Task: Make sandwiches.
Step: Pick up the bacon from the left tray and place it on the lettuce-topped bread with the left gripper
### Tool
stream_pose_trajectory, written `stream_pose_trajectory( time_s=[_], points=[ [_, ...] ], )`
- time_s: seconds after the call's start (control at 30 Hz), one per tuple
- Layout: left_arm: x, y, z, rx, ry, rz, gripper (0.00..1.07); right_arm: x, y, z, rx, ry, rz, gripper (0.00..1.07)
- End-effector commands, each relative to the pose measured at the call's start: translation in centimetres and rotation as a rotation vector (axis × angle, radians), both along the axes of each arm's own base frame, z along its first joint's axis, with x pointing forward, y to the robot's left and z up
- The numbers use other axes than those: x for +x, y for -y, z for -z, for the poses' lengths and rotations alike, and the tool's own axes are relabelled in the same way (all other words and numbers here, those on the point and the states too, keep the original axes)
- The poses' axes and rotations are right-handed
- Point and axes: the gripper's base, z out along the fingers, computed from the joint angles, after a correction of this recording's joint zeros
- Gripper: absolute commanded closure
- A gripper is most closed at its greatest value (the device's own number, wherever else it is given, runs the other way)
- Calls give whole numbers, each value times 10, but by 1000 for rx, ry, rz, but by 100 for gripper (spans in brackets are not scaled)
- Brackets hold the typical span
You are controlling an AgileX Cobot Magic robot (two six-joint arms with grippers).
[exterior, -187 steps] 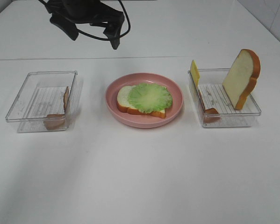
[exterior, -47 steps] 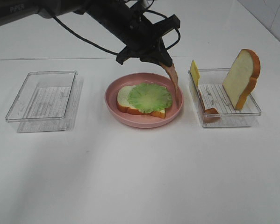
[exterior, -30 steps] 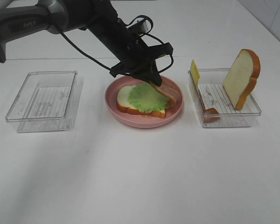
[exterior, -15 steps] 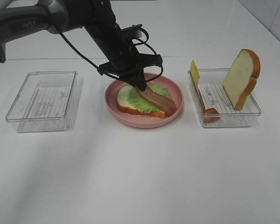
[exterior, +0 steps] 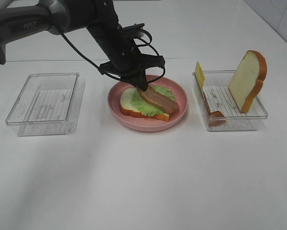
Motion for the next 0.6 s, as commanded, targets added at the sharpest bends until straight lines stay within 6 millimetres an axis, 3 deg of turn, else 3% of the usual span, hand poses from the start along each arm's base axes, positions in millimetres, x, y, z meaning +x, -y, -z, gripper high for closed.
stream_pose_trajectory(
  time_s=[0.03,0.27,0.33,0.43,0.5,0.6],
  points=[
    [1,-3,0,24,10,3,107,-5,0,-1,4,38,1,9],
    [1,-4,1,39,2,5,99,-5,0,-1,4,38,1,9],
    [2,-7,-1,62,4,-39,77,-5,0,-1,4,38,1,9],
    [2,-8,-1,72,9,-43,70,-5,0,-1,4,38,1,9],
    [3,-10,-5,100,20,-36,35,-5,0,-1,4,38,1,9],
    [3,-10,-6,101,21,-34,28,-5,0,-1,4,38,1,9]
  ],
)
